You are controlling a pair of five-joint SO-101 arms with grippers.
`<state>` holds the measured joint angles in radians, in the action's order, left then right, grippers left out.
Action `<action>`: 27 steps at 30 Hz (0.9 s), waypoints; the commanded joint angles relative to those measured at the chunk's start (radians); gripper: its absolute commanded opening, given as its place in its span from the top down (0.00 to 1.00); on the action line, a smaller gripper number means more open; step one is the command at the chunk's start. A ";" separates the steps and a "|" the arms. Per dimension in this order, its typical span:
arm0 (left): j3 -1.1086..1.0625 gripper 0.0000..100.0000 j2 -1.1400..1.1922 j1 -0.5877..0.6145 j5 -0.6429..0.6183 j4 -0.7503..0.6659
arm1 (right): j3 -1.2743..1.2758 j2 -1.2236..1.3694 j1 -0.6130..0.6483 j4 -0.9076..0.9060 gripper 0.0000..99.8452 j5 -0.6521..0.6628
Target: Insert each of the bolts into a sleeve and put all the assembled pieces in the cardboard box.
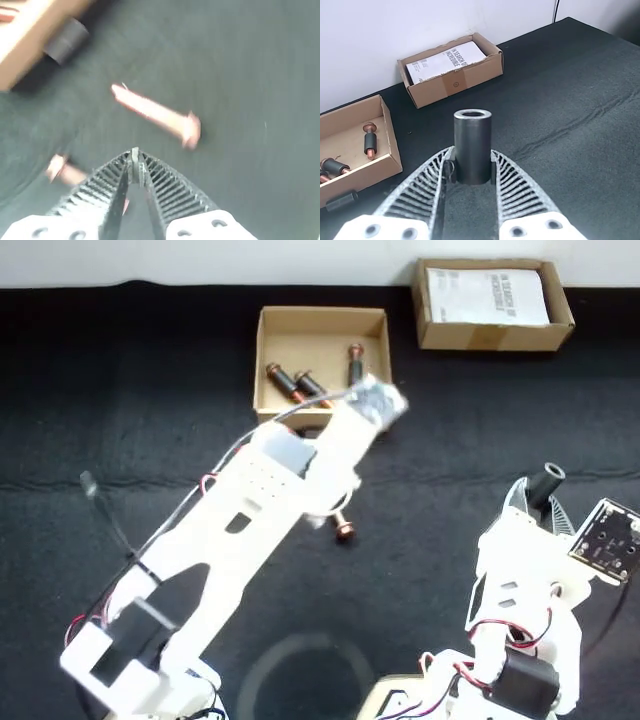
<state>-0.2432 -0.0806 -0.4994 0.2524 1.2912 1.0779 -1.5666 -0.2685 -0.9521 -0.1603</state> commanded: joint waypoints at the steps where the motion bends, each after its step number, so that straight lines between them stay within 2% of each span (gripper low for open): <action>1: 0.042 0.99 -0.056 0.025 0.368 0.183 | -0.002 -0.018 -0.007 0.001 0.99 -0.029; 4: 0.044 0.99 -0.056 0.027 0.638 0.184 | -0.001 -0.018 -0.007 0.001 0.99 -0.037; 6: 0.044 0.99 -0.056 0.022 0.770 0.187 | -0.001 -0.018 -0.007 0.001 0.99 -0.037; 9: 0.036 0.98 -0.054 0.021 0.786 0.186 | -0.001 -0.018 -0.010 0.001 0.99 -0.035; 13: 0.004 0.88 -0.054 -0.005 0.790 0.144 | 0.028 -0.018 -0.010 0.005 0.99 -0.035; 17: -0.033 0.81 -0.051 -0.038 0.904 0.077 | 0.081 -0.018 -0.012 0.005 0.99 -0.035; 22: 0.002 0.80 0.084 -0.039 0.962 -0.011 | 0.110 -0.018 -0.012 0.012 0.99 -0.035; 27: 0.170 0.80 0.298 -0.001 1.030 -0.031 | 0.150 -0.018 -0.012 0.104 0.99 -0.031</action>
<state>-0.1880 0.1389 -0.5224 1.2359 1.2758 1.2221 -1.5696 -0.2685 -0.9030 -0.1880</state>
